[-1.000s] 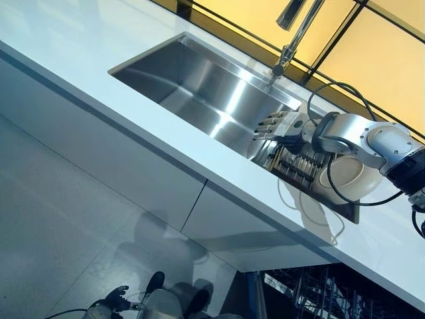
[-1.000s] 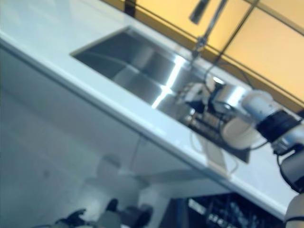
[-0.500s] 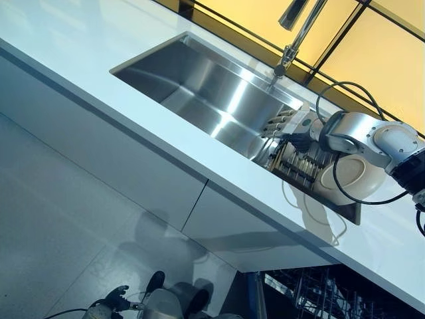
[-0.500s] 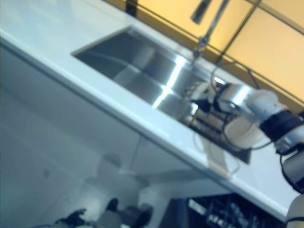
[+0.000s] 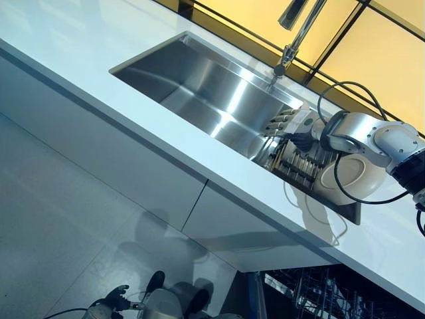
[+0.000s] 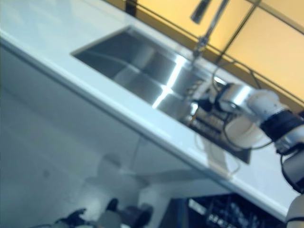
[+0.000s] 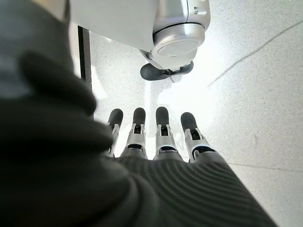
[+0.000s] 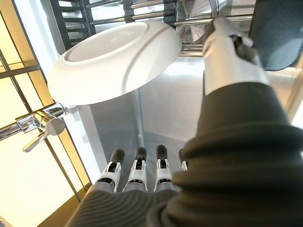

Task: Take plates into dishwasher

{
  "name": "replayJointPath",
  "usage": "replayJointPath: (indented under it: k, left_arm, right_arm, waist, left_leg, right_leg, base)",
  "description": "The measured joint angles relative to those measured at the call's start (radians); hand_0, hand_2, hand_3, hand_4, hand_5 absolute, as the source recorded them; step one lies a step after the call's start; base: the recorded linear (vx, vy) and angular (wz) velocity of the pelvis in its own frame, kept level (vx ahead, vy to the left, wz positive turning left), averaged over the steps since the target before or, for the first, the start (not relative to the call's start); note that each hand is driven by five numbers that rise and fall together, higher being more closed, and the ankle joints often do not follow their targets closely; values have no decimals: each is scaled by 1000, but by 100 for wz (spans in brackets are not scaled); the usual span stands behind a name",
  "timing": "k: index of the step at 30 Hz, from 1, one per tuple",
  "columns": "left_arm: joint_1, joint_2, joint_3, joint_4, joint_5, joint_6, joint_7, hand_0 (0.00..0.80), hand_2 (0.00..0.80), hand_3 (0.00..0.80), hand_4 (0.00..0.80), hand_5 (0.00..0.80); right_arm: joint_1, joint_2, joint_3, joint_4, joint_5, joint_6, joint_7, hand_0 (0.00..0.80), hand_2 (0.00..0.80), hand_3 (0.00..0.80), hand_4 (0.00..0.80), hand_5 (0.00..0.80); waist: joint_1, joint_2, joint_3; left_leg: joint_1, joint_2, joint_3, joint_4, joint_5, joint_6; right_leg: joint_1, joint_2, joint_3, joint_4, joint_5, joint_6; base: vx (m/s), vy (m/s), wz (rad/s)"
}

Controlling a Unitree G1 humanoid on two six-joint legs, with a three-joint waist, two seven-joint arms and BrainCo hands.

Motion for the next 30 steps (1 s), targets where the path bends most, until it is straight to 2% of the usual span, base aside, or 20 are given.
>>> replayJointPath:
  k: [12, 30]
  left_arm:
    - [-7, 1, 0, -2, -1, 0, 7, 0, 0, 0, 0, 0]
    - [-22, -2, -4, -12, -4, -2, 10, 0, 0, 0, 0, 0]
  right_arm:
    - [0, -5, -3, 65, -54, 47, -38, 0, 0, 0, 0, 0]
    - [1, -30, -12, 75, -152, 170, -59, 0, 0, 0, 0, 0]
  waist:
    - [-1, 2, 24]
    - [-2, 16, 35]
  left_leg:
    - [-4, 0, -9, 0, 1, -1]
    - [-5, -1, -12, -3, 1, -1]
  right_leg:
    - [-1, 1, -2, 0, -1, 1]
    - [-1, 1, -2, 0, -4, 6]
  base:
    - [2, 0, 2]
    - [0, 0, 0]
